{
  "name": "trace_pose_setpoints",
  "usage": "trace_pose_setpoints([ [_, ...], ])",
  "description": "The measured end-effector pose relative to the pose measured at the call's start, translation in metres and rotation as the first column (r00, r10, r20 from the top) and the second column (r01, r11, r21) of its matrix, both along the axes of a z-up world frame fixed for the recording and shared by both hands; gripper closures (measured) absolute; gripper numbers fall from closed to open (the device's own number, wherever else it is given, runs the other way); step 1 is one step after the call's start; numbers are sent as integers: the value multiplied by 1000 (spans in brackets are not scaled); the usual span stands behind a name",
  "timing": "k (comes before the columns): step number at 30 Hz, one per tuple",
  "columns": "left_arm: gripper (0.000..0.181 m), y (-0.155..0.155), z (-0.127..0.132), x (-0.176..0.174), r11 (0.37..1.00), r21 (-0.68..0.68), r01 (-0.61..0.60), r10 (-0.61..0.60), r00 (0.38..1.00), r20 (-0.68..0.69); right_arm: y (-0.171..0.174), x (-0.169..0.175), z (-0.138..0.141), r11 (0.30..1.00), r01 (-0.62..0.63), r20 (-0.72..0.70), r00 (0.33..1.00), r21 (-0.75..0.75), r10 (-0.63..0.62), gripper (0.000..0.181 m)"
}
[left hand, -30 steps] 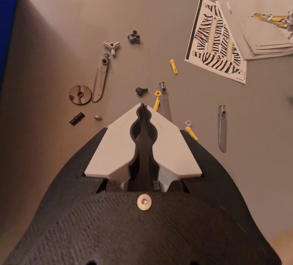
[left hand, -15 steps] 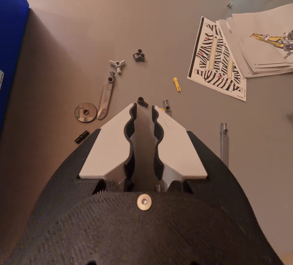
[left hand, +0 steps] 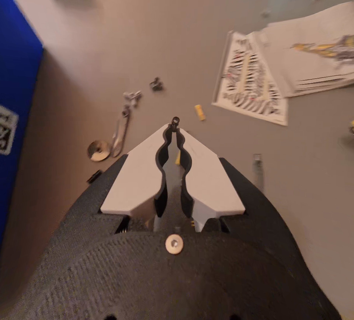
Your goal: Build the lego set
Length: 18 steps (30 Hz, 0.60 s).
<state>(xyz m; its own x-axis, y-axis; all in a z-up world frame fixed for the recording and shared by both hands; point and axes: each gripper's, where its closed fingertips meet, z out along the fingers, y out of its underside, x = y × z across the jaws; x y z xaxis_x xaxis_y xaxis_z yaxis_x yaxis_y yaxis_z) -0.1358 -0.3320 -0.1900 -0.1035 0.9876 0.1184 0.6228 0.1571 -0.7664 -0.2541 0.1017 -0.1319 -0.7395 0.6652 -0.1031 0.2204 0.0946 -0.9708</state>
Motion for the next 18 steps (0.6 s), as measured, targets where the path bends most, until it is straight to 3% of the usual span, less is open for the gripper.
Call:
trace_pose_setpoints([
  [4, 179, 54, 29, -3, 983, -46, 177, -181, 980, -80, -1, 0, -1, 1000, -6, 9, 1000, -6, 6, 164],
  [6, 179, 102, 43, -1, 934, -67, 351, -357, 926, -125, -3, 1, -2, 1000, -13, 12, 1000, -6, 13, 164],
  [8, 179, 161, 50, 9, 826, -89, 557, -564, 813, -145, -5, 3, -1, 1000, -19, 7, 1000, -1, 19, 165],
  [10, 179, 221, 46, 28, 662, -100, 743, -749, 651, -124, -7, 4, -1, 1000, -27, 4, 1000, 5, 27, 165],
  [13, 179, 289, 24, 49, 470, -68, 880, -882, 466, -65, -9, 6, 0, 999, -42, -3, 999, 15, 42, 165],
  [18, 179, 342, -13, 53, 335, -1, 942, -942, 335, 15, -8, 9, 8, 999, -47, -25, 999, 10, 47, 165],
])
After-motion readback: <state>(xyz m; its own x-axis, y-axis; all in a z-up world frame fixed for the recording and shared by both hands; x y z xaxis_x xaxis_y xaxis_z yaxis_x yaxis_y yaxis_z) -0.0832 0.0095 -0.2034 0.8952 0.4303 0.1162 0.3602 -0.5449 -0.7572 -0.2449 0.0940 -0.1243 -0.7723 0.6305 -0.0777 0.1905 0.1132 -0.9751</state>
